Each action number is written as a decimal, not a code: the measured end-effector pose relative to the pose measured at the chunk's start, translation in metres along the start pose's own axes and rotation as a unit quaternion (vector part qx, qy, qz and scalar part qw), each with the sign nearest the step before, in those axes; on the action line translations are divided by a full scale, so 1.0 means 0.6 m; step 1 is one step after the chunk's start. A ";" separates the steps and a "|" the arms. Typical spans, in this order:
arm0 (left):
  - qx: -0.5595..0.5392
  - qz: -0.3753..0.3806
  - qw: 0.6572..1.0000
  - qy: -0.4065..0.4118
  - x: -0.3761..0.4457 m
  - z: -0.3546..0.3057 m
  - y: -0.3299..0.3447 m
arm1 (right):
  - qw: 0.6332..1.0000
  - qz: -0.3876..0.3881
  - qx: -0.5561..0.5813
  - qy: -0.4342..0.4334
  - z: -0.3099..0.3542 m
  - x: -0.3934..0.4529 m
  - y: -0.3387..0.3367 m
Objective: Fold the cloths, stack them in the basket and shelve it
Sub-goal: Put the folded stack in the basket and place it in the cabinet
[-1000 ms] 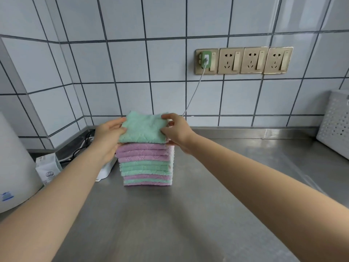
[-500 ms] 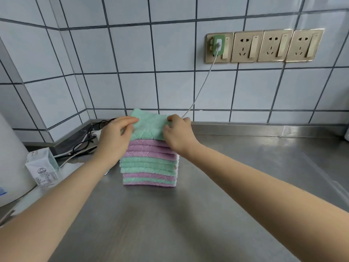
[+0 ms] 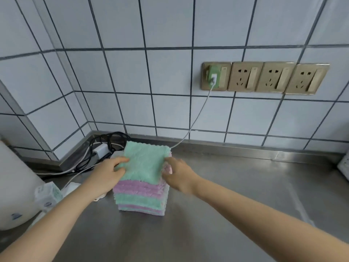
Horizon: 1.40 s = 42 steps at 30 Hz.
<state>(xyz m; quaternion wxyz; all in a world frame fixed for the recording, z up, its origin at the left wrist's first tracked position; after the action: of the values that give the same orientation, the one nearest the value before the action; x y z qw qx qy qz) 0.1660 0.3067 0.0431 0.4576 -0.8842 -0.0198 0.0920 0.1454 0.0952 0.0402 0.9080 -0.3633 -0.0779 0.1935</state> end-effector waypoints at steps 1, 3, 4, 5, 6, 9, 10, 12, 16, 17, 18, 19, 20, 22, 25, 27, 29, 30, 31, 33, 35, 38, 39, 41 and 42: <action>0.024 -0.004 1.000 -0.012 -0.011 -0.019 -0.013 | 1.000 0.008 0.003 0.012 0.008 -0.013 -0.024; 0.049 -0.019 0.998 -0.025 -0.035 -0.062 -0.032 | 0.999 0.015 0.002 0.041 0.019 -0.042 -0.074; 0.043 -0.028 0.998 -0.024 -0.050 -0.083 -0.038 | 0.999 0.017 -0.006 0.052 0.023 -0.059 -0.099; 0.025 -0.034 0.999 -0.015 -0.063 -0.114 -0.039 | 0.998 0.013 -0.010 0.059 0.022 -0.083 -0.134; 0.006 -0.033 0.999 -0.006 -0.076 -0.136 -0.037 | 0.998 0.013 -0.006 0.064 0.023 -0.105 -0.160; -0.039 0.008 0.999 0.028 -0.107 -0.232 -0.005 | 0.997 -0.005 0.003 0.078 0.006 -0.188 -0.254; -0.055 0.027 0.998 0.034 -0.119 -0.276 0.010 | 0.996 -0.015 0.000 0.087 -0.008 -0.222 -0.292; -0.076 0.058 0.994 0.059 -0.140 -0.364 0.048 | 0.994 -0.035 -0.012 0.100 -0.037 -0.284 -0.362; -0.095 0.129 0.981 0.110 -0.179 -0.545 0.141 | 0.982 -0.104 -0.055 0.150 -0.119 -0.402 -0.508; -0.100 0.152 0.977 0.113 -0.190 -0.582 0.166 | 0.976 -0.126 -0.059 0.166 -0.142 -0.431 -0.537; -0.109 0.177 0.971 0.115 -0.201 -0.627 0.199 | 0.970 -0.146 -0.062 0.187 -0.169 -0.466 -0.573; -0.117 0.205 0.965 0.113 -0.210 -0.663 0.227 | 0.963 -0.164 -0.068 0.201 -0.196 -0.492 -0.600; -0.128 0.233 0.958 0.107 -0.220 -0.702 0.258 | 0.957 -0.179 -0.068 0.218 -0.223 -0.523 -0.629; -0.154 0.285 0.942 0.084 -0.244 -0.783 0.337 | 0.941 -0.214 -0.068 0.253 -0.284 -0.600 -0.686; -0.189 0.317 0.929 0.035 -0.258 -0.845 0.410 | 0.917 -0.249 -0.095 0.295 -0.358 -0.675 -0.740; -0.208 0.328 0.921 -0.002 -0.268 -0.882 0.459 | 0.895 -0.275 -0.123 0.330 -0.414 -0.729 -0.775; -0.218 0.344 0.912 -0.035 -0.276 -0.918 0.508 | 0.870 -0.299 -0.150 0.364 -0.468 -0.779 -0.809; -0.219 0.349 0.910 -0.050 -0.276 -0.928 0.526 | 0.863 -0.305 -0.159 0.370 -0.487 -0.796 -0.821; -0.216 0.354 0.908 -0.061 -0.277 -0.936 0.543 | 0.858 -0.311 -0.170 0.371 -0.507 -0.810 -0.831; -0.216 0.363 0.903 -0.076 -0.274 -0.949 0.579 | 0.851 -0.318 -0.188 0.374 -0.546 -0.834 -0.850; -0.233 0.361 0.898 -0.097 -0.264 -0.956 0.606 | 0.842 -0.313 -0.214 0.383 -0.575 -0.847 -0.864; -0.264 0.357 0.887 -0.128 -0.243 -0.969 0.627 | 0.831 -0.292 -0.261 0.396 -0.607 -0.847 -0.880; -0.274 0.358 0.882 -0.136 -0.237 -0.972 0.631 | 0.829 -0.285 -0.270 0.399 -0.617 -0.844 -0.881; -0.286 0.370 0.873 -0.139 -0.232 -0.977 0.632 | 0.818 -0.257 -0.303 0.416 -0.630 -0.837 -0.882; -0.293 0.378 0.867 -0.140 -0.234 -0.977 0.631 | 0.810 -0.241 -0.319 0.430 -0.636 -0.833 -0.879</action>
<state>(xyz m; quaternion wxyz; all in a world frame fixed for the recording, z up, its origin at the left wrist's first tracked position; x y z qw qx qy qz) 0.1158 -0.4022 0.0865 0.1002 -0.8953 0.2260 0.3706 -0.0477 -0.6978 0.1273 0.6994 -0.6481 0.1776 -0.2434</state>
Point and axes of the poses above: each hand's wrist, its own x-axis towards the middle knuckle, its own y-axis out of the palm, z = x × y, the point moved 5 cm from there along x, towards the middle knuckle, and after that the axes turned 14 degrees about -y, right-handed, at the moved point
